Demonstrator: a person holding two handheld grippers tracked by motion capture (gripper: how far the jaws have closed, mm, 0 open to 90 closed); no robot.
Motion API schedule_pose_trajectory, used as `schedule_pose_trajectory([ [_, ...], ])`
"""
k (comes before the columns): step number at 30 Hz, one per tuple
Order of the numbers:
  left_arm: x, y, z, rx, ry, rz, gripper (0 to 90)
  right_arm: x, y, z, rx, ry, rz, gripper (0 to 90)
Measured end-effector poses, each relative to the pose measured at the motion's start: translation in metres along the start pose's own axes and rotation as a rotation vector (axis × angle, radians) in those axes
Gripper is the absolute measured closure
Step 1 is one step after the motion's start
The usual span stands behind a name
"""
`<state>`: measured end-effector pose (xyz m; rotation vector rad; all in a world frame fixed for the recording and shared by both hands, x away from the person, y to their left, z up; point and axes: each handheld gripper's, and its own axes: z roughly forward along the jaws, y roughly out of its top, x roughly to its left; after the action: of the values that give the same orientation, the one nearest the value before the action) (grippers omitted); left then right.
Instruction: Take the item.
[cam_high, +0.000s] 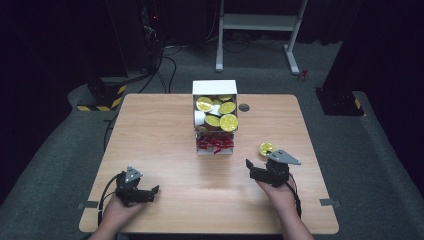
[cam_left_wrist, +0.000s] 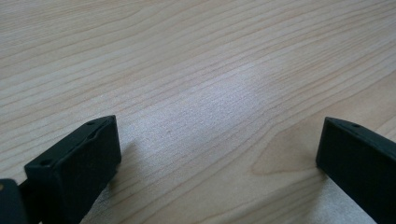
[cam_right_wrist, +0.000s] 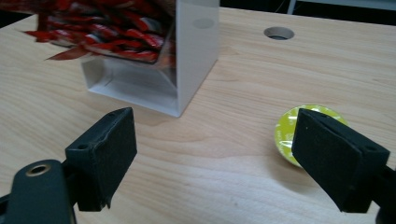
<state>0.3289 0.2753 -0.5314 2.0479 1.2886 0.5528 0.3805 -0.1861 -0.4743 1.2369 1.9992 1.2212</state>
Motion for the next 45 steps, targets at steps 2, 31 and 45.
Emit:
schedule_pose_trajectory([
  [2, 0.000, 0.000, 0.000, 0.000, 0.000, 0.000, 0.3, 0.006, -0.002, -0.003, -0.008, 0.012, -0.014, 13.8],
  [31, 0.001, 0.000, -0.001, -0.001, -0.016, 0.010, 1.1, 0.076, -0.049, 0.022, 0.236, 0.123, -0.174, 14.1],
  [45, 0.001, -0.001, -0.001, -0.001, -0.016, 0.009, 1.6, 0.081, -0.044, 0.036, 0.306, 0.123, -0.177, 7.7],
])
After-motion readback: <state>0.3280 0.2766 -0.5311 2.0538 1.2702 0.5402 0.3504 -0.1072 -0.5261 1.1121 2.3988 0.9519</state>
